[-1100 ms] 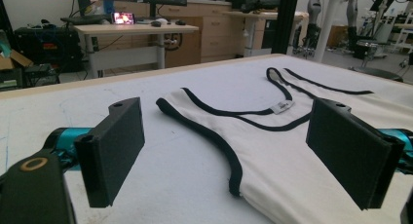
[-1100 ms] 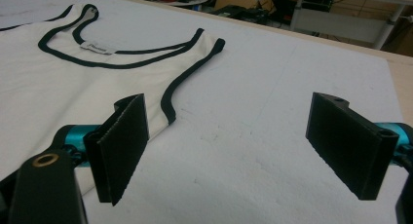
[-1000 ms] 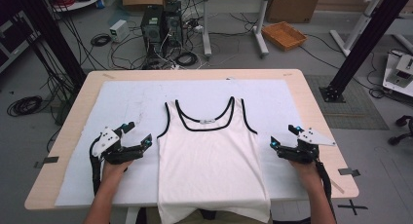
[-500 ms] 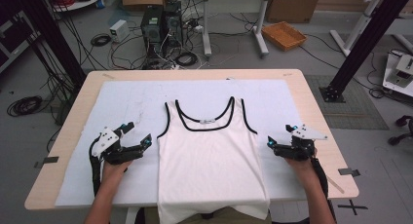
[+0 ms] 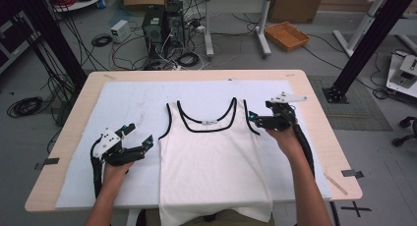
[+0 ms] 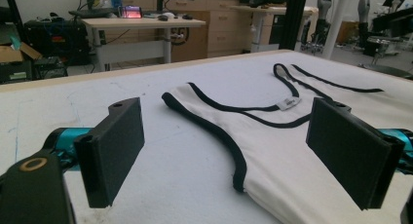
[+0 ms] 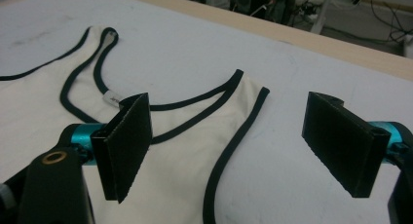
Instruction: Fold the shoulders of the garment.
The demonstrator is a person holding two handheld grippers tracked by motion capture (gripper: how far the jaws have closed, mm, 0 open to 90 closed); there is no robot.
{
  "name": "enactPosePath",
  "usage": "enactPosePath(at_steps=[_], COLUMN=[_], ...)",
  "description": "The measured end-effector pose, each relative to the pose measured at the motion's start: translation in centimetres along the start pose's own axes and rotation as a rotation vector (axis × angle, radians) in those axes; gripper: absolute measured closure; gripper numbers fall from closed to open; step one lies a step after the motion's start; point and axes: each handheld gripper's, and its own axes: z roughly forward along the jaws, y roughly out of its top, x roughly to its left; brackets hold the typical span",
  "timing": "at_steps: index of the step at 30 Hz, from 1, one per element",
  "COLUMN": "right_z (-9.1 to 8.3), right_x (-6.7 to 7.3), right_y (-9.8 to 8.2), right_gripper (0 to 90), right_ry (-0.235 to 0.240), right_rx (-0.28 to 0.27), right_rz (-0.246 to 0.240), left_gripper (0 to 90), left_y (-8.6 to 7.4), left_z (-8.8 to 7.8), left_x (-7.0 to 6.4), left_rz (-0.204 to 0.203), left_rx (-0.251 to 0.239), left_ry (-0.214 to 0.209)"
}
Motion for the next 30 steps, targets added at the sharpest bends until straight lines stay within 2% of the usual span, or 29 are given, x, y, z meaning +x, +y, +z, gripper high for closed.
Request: enactPosePath(at_steps=[2,5,6,7,8,10,11,14,16,17,18,20,23,24,25,26,27,28,29,30], right_z=[0.7,3.3,4.8,5.6,5.6,7.1,8.4,9.5,9.9,10.2,10.4,10.4,10.3,10.3,10.4,10.5,10.5,10.5,10.5,10.5], right_x=[0.0,-0.6,-0.8,-0.8,-0.8,-0.5,-0.2,0.0,0.1,0.3,0.6,0.5,0.4,0.4,0.5,0.7,0.7,1.1,1.2,1.2], right_y=[0.2,0.2,-0.1,-0.2,-0.2,-0.4,-0.5,-0.5,-0.6,-0.6,-0.5,-0.4,-0.3,-0.3,-0.3,-0.2,-0.2,-0.2,-0.2,-0.2], right_gripper=[18.4,22.8,23.2,23.4,23.4,24.4,31.4,39.9,42.7,43.7,49.3,51.6,62.5,62.5,65.9,73.9,73.9,81.5,82.6,83.7], right_ry=[-0.005,-0.029,-0.048,-0.063,-0.063,-0.088,-0.073,-0.066,-0.054,-0.058,-0.086,-0.092,-0.122,-0.122,-0.125,-0.113,-0.113,-0.107,-0.101,-0.099], right_rx=[0.017,0.063,0.099,0.128,0.128,0.185,0.212,0.245,0.265,0.284,0.297,0.297,0.303,0.303,0.3,0.297,0.297,0.299,0.301,0.3], right_rz=[0.014,0.075,0.095,0.098,0.098,0.079,0.097,0.134,0.139,0.122,0.092,0.092,0.128,0.128,0.121,0.09,0.09,0.06,0.038,0.04], left_gripper=[13.8,13.8,13.8,13.8,13.8,13.8,13.8,13.8,13.8,13.8,13.8,13.8,13.8,13.8,13.8,13.9,13.9,13.9,13.9,13.9], left_y=[0.0,0.0,0.0,0.0,0.0,0.0,0.0,0.0,0.0,0.0,0.0,0.0,0.0,0.0,0.0,0.0,0.0,0.0,0.0,0.0], left_z=[0.0,0.0,0.0,0.0,0.0,0.0,0.0,0.0,0.0,0.0,0.0,0.0,-0.1,-0.1,0.0,0.0,0.0,0.0,0.0,-0.1], left_x=[0.0,0.0,0.1,0.1,0.2,0.2,0.2,0.1,0.0,0.0,0.0,0.0,0.0,0.0,0.0,0.0,0.0,0.0,0.0,0.0], left_rz=[0.0,-0.011,-0.013,-0.025,-0.027,-0.034,-0.032,-0.018,-0.014,-0.017,-0.016,-0.018,-0.02,-0.02,-0.022,-0.022,-0.023,-0.026,-0.027,-0.025], left_rx=[0.0,0.001,0.003,0.0,0.0,0.002,-0.002,0.003,0.006,0.007,0.01,0.008,0.012,0.012,0.011,0.01,0.009,0.01,0.01,0.013], left_ry=[0.005,0.011,0.011,0.015,0.017,0.018,0.018,0.017,0.015,0.015,0.015,0.015,0.019,0.019,0.019,0.02,0.021,0.023,0.024,0.021])
